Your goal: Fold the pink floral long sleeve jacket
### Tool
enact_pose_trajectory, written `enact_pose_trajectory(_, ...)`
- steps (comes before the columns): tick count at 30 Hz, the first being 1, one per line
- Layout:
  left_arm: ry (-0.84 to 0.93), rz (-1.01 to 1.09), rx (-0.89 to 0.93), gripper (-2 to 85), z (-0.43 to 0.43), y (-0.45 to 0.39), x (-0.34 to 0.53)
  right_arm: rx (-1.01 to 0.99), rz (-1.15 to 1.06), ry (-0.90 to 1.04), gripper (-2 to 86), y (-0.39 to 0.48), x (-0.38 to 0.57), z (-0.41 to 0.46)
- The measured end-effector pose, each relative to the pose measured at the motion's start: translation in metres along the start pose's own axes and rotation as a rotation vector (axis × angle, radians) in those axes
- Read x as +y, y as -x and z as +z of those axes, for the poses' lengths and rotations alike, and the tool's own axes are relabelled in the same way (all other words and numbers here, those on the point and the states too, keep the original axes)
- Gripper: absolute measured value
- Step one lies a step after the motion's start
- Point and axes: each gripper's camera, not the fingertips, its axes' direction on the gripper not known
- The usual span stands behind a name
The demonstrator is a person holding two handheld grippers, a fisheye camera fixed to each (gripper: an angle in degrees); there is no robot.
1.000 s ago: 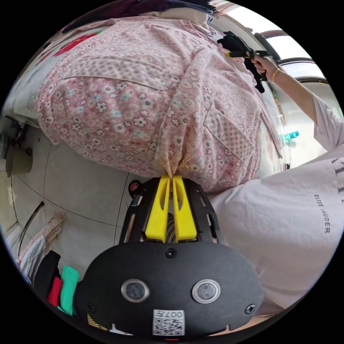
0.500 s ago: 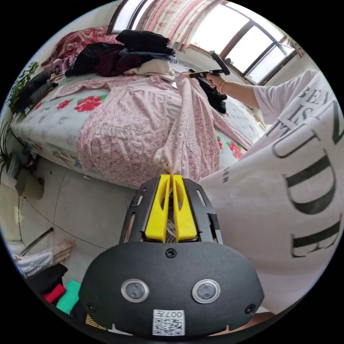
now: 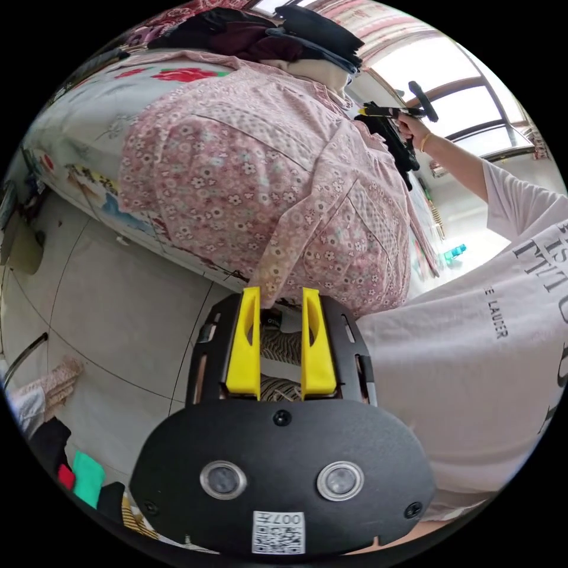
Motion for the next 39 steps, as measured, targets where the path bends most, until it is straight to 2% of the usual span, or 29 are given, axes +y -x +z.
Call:
enact_pose_trajectory(2, 0.027, 0.021, 0.011, 6.7, 0.012, -0.007, -0.01, -0.047, 0.021, 0.044, 2.4, -0.004, -0.008, 0.021)
enact_pose_trajectory(5, 0.078, 0.069, -0.024, 0.6, 0.016, -0.032, -0.012, -0.106, 0.044, 0.138, 1.5, -0.009, -0.01, 0.055)
enact_pose_trajectory(11, -0.037, 0.124, -0.018, -0.7, -0.063, -0.084, 0.03, 0.04, 0.019, -0.141, 0.2, -0.003, 0.014, -0.013)
enact_pose_trajectory(13, -0.067, 0.123, -0.01, -0.8, -0.09, -0.099, 0.047, 0.033, 0.02, -0.165, 0.3, -0.002, 0.013, -0.02)
enact_pose_trajectory(16, -0.1, 0.14, 0.012, -0.9, -0.112, -0.113, 0.058, -0.021, 0.035, -0.066, 1.0, -0.004, -0.003, 0.009)
enact_pose_trajectory(19, -0.12, 0.22, 0.033, -0.9, -0.131, -0.138, 0.063, -0.05, 0.056, 0.113, 2.0, -0.006, -0.014, 0.061)
enact_pose_trajectory(20, -0.118, 0.248, 0.035, -0.9, -0.134, -0.146, 0.064, -0.026, 0.057, 0.009, 2.3, -0.005, -0.01, 0.052)
enact_pose_trajectory(22, -0.108, 0.361, 0.026, -1.0, -0.145, -0.177, 0.07, -0.009, 0.073, 0.007, 2.6, -0.005, -0.01, 0.049)
enact_pose_trajectory(25, -0.118, 0.413, 0.014, -0.9, -0.154, -0.197, 0.077, 0.107, 0.017, -0.084, 3.1, 0.01, -0.001, 0.024)
enact_pose_trajectory(27, -0.132, 0.4, -0.029, -0.9, -0.154, -0.193, 0.082, 0.172, 0.02, -0.194, 3.4, 0.018, 0.001, -0.002)
enact_pose_trajectory(30, -0.093, 0.288, -0.098, -0.9, -0.122, -0.148, 0.089, 0.128, 0.069, -0.245, 3.7, 0.019, -0.015, -0.009)
enact_pose_trajectory(33, 0.002, 0.191, -0.042, -0.8, -0.083, -0.1, 0.092, 0.048, 0.138, -0.108, 4.1, 0.015, -0.04, 0.025)
enact_pose_trajectory(35, -0.017, 0.18, 0.029, -0.8, -0.087, -0.093, 0.094, 0.012, 0.155, -0.051, 4.2, 0.017, -0.045, 0.036)
enact_pose_trajectory(39, -0.05, 0.158, 0.086, -0.8, -0.097, -0.083, 0.104, -0.063, 0.121, -0.203, 4.4, 0.058, -0.006, -0.009)
